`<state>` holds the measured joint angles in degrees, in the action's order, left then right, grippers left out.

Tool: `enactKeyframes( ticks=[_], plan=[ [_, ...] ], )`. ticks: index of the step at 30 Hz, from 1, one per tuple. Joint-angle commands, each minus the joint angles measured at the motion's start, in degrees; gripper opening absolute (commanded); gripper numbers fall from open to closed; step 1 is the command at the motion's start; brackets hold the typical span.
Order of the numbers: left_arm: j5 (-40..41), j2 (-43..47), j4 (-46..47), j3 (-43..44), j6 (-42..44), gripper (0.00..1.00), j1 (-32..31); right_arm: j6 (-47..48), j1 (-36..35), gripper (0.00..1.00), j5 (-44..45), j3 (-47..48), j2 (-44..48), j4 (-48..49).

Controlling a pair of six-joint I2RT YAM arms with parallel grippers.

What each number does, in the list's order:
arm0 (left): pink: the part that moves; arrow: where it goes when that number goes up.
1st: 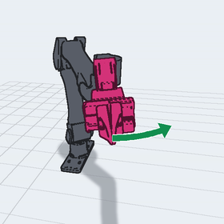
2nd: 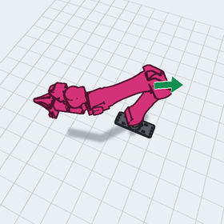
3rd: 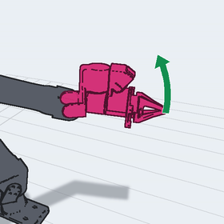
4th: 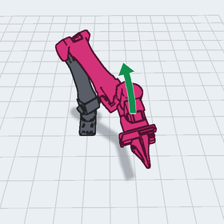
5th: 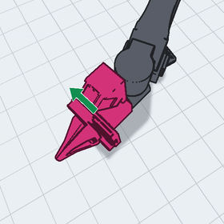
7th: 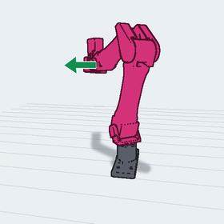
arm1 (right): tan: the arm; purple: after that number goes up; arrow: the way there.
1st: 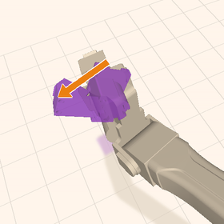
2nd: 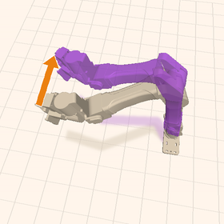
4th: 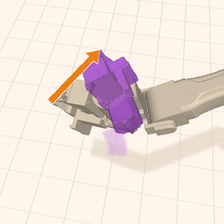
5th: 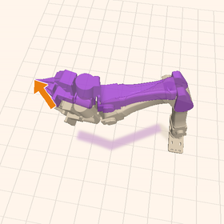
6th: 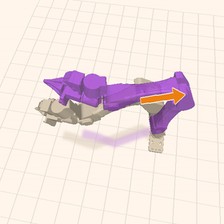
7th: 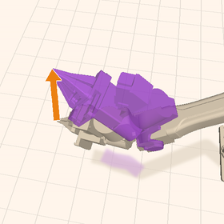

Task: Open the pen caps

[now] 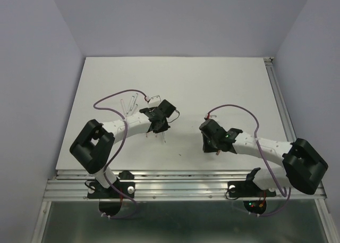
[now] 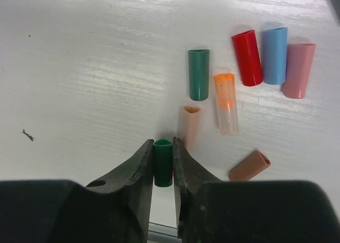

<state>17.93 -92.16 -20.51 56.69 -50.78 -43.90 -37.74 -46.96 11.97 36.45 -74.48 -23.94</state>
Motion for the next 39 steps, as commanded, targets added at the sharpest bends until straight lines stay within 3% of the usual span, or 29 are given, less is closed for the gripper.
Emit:
enactKeyframes(
  ticks=[1,11,18,20,21,22,28,34,39],
  plan=[
    [1.05,-0.91,-1.28,3.43,1.39,0.18,-0.22,-0.06,-0.24,0.24,3.15,3.19,-0.84,0.74],
    [2.01,0.22,-3.65,5.54,2.36,0.4,-0.22,-0.85,-0.24,0.43,2.89,5.3,-0.41,-1.89],
    [1.4,5.31,-4.89,8.44,4.29,0.55,-0.31,-0.14,-0.15,0.51,-0.8,9.78,8.64,-5.32],
    [1.31,8.65,-5.24,9.67,4.99,0.57,-0.31,-0.49,-0.15,0.67,-0.63,11.62,12.68,-6.9],
    [1.49,11.71,-5.33,10.02,5.08,0.84,-0.31,-1.54,-0.15,0.96,1.55,12.15,14.17,-7.78],
    [2.1,13.39,-5.41,10.2,5.08,0.99,-0.22,-2.25,-0.24,1.0,3.13,12.51,15.49,-8.22],
    [11.58,28.31,-10.77,10.47,1.4,0.99,0.48,-9.72,-0.24,1.0,18.43,14.97,23.93,-15.94],
    [19.32,43.0,-14.73,3.45,-5.89,0.99,1.71,-14.11,-0.24,1.0,24.41,14.97,29.38,-20.96],
    [20.3,49.26,-17.28,-0.78,-8.98,0.99,1.8,-15.26,-0.24,1.0,25.04,13.92,31.41,-20.79]
  ],
)
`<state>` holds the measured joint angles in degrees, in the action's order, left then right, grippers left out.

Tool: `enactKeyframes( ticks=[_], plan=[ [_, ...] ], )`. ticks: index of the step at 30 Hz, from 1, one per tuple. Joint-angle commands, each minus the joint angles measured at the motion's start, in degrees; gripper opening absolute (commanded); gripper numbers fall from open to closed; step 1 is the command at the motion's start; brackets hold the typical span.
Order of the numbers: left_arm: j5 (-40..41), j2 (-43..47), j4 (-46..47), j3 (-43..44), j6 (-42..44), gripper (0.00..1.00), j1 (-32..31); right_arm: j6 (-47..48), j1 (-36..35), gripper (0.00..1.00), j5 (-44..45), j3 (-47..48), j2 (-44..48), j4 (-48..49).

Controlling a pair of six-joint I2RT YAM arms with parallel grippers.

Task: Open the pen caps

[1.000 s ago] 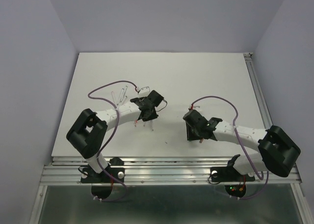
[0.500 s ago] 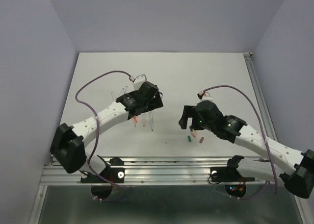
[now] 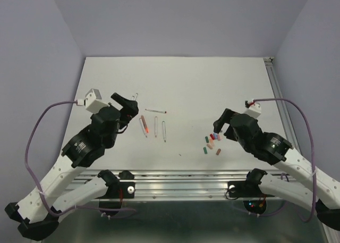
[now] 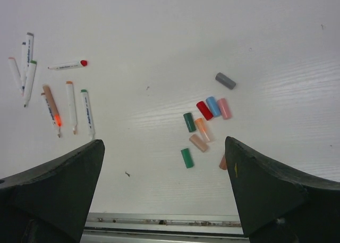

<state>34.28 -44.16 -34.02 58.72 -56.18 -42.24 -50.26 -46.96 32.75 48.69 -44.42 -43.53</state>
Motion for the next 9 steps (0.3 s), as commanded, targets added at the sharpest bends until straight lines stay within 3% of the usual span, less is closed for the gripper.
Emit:
enactKeyframes(
  ticks=[1,9],
  plan=[
    [4.12,2.23,-4.12,-3.26,-3.93,0.99,0.14,-3.0,-0.15,1.0,4.16,1.5,1.62,-0.69],
    [5.88,2.68,-7.9,-3.52,-6.74,0.99,0.23,-2.74,-0.24,1.0,4.34,0.62,1.18,0.55]
  ],
)
